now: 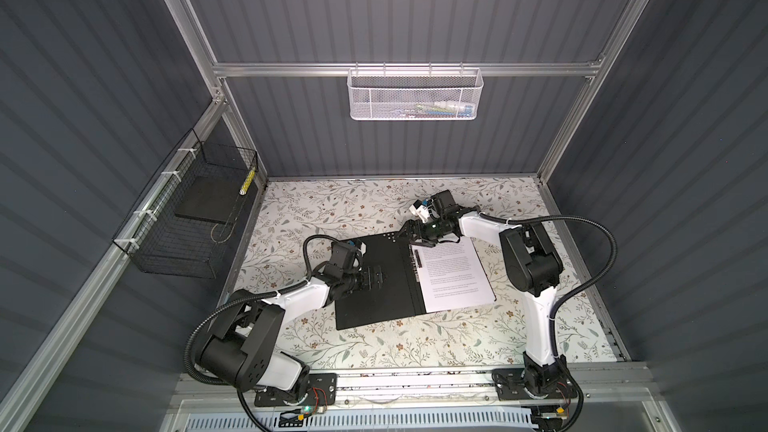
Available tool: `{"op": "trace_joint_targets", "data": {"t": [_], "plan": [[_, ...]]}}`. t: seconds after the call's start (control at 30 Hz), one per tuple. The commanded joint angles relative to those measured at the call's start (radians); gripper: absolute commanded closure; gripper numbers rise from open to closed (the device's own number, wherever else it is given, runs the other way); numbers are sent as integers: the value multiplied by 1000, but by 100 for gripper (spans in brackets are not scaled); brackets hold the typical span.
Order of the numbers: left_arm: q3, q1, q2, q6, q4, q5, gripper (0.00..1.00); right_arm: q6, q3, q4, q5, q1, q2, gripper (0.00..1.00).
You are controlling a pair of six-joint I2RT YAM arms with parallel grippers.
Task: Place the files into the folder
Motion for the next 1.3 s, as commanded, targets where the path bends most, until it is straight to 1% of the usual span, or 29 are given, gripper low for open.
{"op": "trace_joint_targets", "data": {"t": [0.0, 0.17, 0.4, 0.63, 0.8, 1.07, 1.27], "plan": [[-40, 6, 26, -7, -85, -6, 0, -17, 28, -29, -29, 9, 11, 8], [-40, 6, 26, -7, -80, -7, 0, -13, 25, -20, -49, 11, 16, 9], [-39, 7, 35, -13, -74, -22, 0, 4, 14, 17, -117, 13, 16, 10], [-37, 10, 36, -15, -72, -30, 0, 9, -9, 24, -136, 12, -21, 11], [-41, 15, 35, -14, -71, -37, 0, 13, -66, 34, -154, 15, -90, 12], [-52, 18, 19, -8, -65, -39, 1, 29, -257, 82, -187, 16, -249, 12], [-59, 19, 7, -7, -59, -32, 0, 20, -358, 65, -143, 16, -370, 11]]}}
